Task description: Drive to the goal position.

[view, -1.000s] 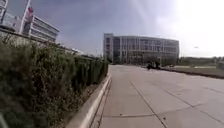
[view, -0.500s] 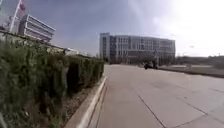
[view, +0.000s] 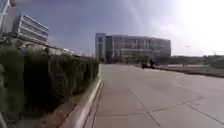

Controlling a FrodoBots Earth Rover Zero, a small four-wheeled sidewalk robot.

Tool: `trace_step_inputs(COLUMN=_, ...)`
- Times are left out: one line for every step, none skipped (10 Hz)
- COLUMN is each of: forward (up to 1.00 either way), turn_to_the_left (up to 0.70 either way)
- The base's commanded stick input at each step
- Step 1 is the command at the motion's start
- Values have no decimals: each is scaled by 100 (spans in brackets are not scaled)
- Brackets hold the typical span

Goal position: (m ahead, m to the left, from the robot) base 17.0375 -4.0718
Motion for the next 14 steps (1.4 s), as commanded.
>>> trace_step_inputs(forward=0, turn_to_the_left=0)
trace_step_inputs(forward=0, turn_to_the_left=0)
trace_step_inputs(forward=0, turn_to_the_left=0)
trace_step_inputs(forward=0, turn_to_the_left=0)
trace_step_inputs(forward=0, turn_to_the_left=0)
trace_step_inputs(forward=48, turn_to_the_left=0)
trace_step_inputs(forward=85, turn_to_the_left=0)
trace_step_inputs(forward=85, turn_to_the_left=0)
trace_step_inputs(forward=64, turn_to_the_left=0)
trace_step_inputs(forward=3, turn_to_the_left=0)
trace_step_inputs(forward=0, turn_to_the_left=0)
trace_step_inputs(forward=0, turn_to_the_left=0)
trace_step_inputs(forward=0, turn_to_the_left=0)
trace_step_inputs(forward=0, turn_to_the_left=0)
